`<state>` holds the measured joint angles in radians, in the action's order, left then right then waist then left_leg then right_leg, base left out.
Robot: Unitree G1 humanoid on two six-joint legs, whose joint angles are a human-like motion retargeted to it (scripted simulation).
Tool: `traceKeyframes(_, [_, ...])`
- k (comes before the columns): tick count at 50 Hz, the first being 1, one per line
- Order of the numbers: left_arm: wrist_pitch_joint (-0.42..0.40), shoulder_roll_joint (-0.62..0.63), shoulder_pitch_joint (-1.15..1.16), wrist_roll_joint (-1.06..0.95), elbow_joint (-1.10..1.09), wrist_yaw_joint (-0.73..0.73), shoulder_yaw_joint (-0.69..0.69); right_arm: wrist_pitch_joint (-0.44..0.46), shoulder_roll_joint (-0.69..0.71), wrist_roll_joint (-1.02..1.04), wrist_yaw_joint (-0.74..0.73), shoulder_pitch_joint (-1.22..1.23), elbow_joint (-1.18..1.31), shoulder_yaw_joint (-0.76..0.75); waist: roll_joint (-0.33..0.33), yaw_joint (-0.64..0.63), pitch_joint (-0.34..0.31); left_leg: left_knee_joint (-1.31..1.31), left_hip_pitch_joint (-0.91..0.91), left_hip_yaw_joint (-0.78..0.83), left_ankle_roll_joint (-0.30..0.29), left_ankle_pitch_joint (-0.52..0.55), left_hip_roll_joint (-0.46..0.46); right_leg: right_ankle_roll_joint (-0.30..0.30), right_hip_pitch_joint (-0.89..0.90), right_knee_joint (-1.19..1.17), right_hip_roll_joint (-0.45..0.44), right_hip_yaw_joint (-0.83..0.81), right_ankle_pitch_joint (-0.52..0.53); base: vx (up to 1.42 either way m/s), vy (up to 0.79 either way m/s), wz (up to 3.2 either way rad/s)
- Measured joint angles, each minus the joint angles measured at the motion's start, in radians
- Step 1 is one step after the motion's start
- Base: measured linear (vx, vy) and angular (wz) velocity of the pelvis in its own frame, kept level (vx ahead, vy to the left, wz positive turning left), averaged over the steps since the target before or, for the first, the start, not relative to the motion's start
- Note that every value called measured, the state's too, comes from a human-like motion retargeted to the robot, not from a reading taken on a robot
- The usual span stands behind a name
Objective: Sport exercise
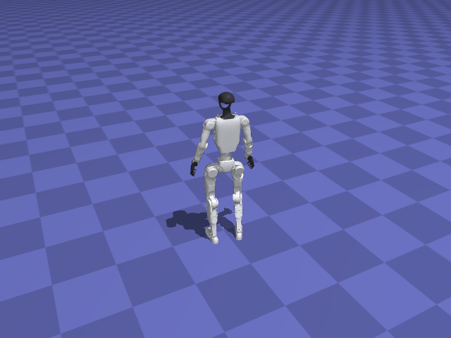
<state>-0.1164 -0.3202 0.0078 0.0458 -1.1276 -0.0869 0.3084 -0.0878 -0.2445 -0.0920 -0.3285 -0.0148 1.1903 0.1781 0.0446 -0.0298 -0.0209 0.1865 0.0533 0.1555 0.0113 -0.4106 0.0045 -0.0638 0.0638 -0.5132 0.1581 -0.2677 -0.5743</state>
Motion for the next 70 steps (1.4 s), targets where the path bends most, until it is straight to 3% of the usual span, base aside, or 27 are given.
traceKeyframes(5, [-0.012, 0.007, -0.006, -0.038, -0.010, 0.007, -0.037, -0.009, 0.010, -0.031, 0.029, 0.020, 0.042, -0.025, 0.042, -0.013, -0.021, 0.155, -0.068, -0.008, 0.006, -0.053, -0.012, -0.008, 0.047, -0.110, 0.037, 0.015, -0.059, -0.05, -0.11, -0.09])
traceKeyframes(9, [-0.006, 0.015, 0.024, -0.074, -0.019, 0.017, -0.082, -0.009, 0.015, -0.051, 0.051, 0.030, 0.063, -0.050, 0.043, -0.035, -0.032, 0.388, -0.173, -0.023, 0.017, -0.111, 0.027, 0.000, 0.062, -0.144, 0.013, 0.027, -0.075, -0.06, -0.13, -0.27])
traceKeyframes(15, [0.016, 0.036, 0.086, -0.139, -0.029, 0.052, -0.134, -0.007, 0.003, -0.065, 0.064, 0.038, 0.065, -0.063, -0.061, -0.112, -0.073, 1.031, -0.482, -0.150, 0.040, -0.135, 0.168, 0.057, 0.073, -0.176, -0.151, 0.074, -0.074, -0.06, -0.13, -0.79])
traceKeyframes(17, [0.028, 0.052, 0.100, -0.160, -0.028, 0.073, -0.137, 0.001, -0.017, -0.066, 0.065, 0.042, 0.064, -0.065, -0.108, -0.151, -0.070, 1.257, -0.619, -0.220, 0.056, -0.108, 0.173, 0.076, 0.092, -0.166, -0.216, 0.101, -0.059, 0.01, -0.11, -1.10])
traceKeyframes(18, [0.037, 0.063, 0.097, -0.175, -0.027, 0.087, -0.135, 0.009, -0.037, -0.066, 0.070, 0.050, 0.065, -0.071, -0.134, -0.176, -0.037, 1.363, -0.733, -0.269, 0.056, -0.082, 0.160, 0.085, 0.119, -0.110, -0.257, 0.114, -0.025, 0.04, -0.09, -1.15])
traceKeyframes(20, [0.043, 0.081, 0.116, -0.187, -0.029, 0.099, -0.135, 0.014, -0.051, -0.062, 0.073, 0.040, 0.067, -0.064, -0.161, -0.210, -0.043, 1.546, -0.826, -0.314, 0.054, -0.072, 0.087, 0.087, 0.146, -0.149, -0.283, 0.149, -0.028, 0.06, -0.04, -1.00])
traceKeyframes(22, [0.047, 0.096, 0.111, -0.201, -0.031, 0.115, -0.137, 0.023, -0.080, -0.065, 0.087, 0.049, 0.073, -0.068, -0.130, -0.214, -0.048, 1.670, -0.960, -0.288, 0.048, -0.036, -0.071, 0.068, 0.187, -0.174, -0.232, 0.182, -0.045, 0.10, 0.01, -0.55])
traceKeyframes(25, [0.045, 0.110, 0.111, -0.220, -0.037, 0.125, -0.145, 0.029, -0.103, -0.071, 0.105, 0.052, 0.082, -0.067, -0.108, -0.218, -0.074, 1.778, -1.122, -0.202, 0.034, -0.028, -0.233, 0.033, 0.220, -0.234, -0.179, 0.228, -0.077, 0.15, 0.05, -0.52])
traceKeyframes(30, [0.038, 0.120, 0.098, -0.239, -0.047, 0.125, -0.154, 0.032, -0.120, -0.087, 0.124, 0.052, 0.089, -0.061, -0.120, -0.222, -0.107, 1.661, -1.271, -0.127, 0.016, -0.064, -0.307, -0.012, 0.221, -0.282, -0.155, 0.282, -0.113, 0.19, 0.03, -0.73])
traceKeyframes(41, [0.020, 0.111, 0.050, -0.232, -0.028, 0.116, -0.122, 0.021, -0.122, -0.113, 0.142, 0.045, 0.062, -0.025, -0.161, -0.187, -0.083, 1.170, -1.285, -0.133, 0.047, -0.152, -0.266, -0.039, 0.233, -0.298, -0.156, 0.369, -0.157, 0.16, 0.00, -0.74])
traceKeyframes(58, [-0.002, 0.104, -0.024, -0.238, 0.049, 0.116, -0.078, 0.003, -0.126, -0.136, 0.180, 0.035, 0.086, -0.016, -0.226, -0.154, -0.026, 1.042, -1.142, -0.119, 0.116, -0.207, -0.245, -0.044, 0.263, -0.262, -0.208, 0.432, -0.153, 0.07, 0.00, -0.41])
traceKeyframes(70, [-0.017, 0.108, -0.058, -0.229, 0.120, 0.089, -0.043, -0.015, -0.125, -0.123, 0.176, 0.035, 0.079, -0.010, -0.261, -0.147, 0.025, 0.983, -0.988, -0.098, 0.123, -0.223, -0.125, -0.033, 0.260, -0.197, -0.259, 0.392, -0.126, 0.01, 0.00, 0.02])
